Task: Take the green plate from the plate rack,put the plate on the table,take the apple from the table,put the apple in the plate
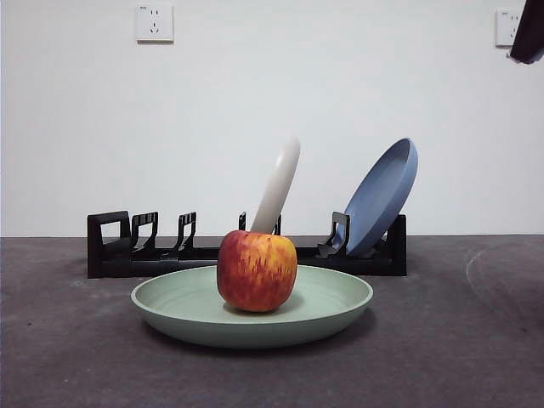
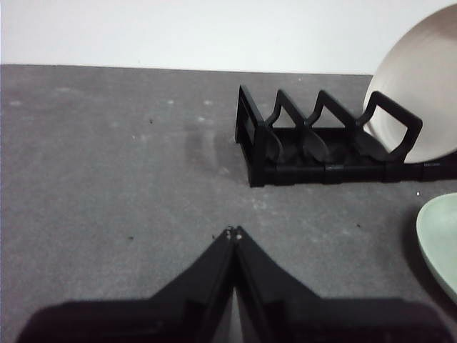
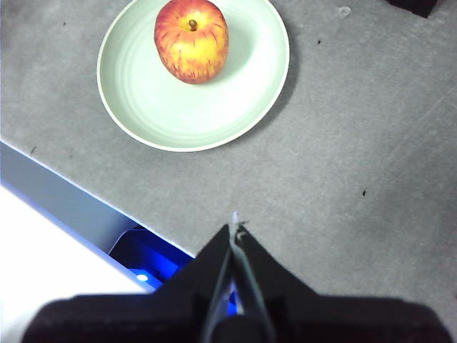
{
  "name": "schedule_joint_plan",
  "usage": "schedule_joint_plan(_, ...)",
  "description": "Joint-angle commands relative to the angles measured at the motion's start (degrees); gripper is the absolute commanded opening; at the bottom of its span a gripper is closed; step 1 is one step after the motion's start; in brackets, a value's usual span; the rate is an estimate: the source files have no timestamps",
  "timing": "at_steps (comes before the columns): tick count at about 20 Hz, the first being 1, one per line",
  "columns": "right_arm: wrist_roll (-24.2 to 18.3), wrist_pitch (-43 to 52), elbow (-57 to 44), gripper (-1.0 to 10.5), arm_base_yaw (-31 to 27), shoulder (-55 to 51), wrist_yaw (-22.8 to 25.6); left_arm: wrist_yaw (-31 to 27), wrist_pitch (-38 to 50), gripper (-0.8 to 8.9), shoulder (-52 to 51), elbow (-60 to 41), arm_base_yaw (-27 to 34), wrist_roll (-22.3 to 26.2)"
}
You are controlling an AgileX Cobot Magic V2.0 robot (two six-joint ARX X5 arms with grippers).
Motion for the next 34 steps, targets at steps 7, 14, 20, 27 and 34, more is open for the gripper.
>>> schedule_joint_plan(7, 0.5, 0.2, -0.3, 0.0, 0.0, 0.0, 0.4, -0.3, 0.7, -0.03, -0.2, -0.3, 0.2, 0.3)
schedule_joint_plan(14, 0.5, 0.2, -0.3, 0.0, 0.0, 0.0, 0.4, -0.3, 0.7, -0.03, 1.1, -0.3, 0.2, 0.3)
schedule_joint_plan(20, 0.5, 0.3, -0.3, 0.0, 0.0, 0.0, 0.4, -0.3, 0.7, -0.03, 2.4, -0.3, 0.2, 0.3)
schedule_joint_plan(27, -21.4, 17.2, -2.6, 0.0, -2.9, -0.2, 10.9, -0.3, 0.7, -0.03, 4.0, -0.3, 0.2, 0.3)
schedule_joint_plan(34, -20.6, 53.2, -22.8, 0.0, -29.6, -6.8, -5.3, -0.3, 0.7, -0.03, 4.2, -0.3, 0.2, 0.3)
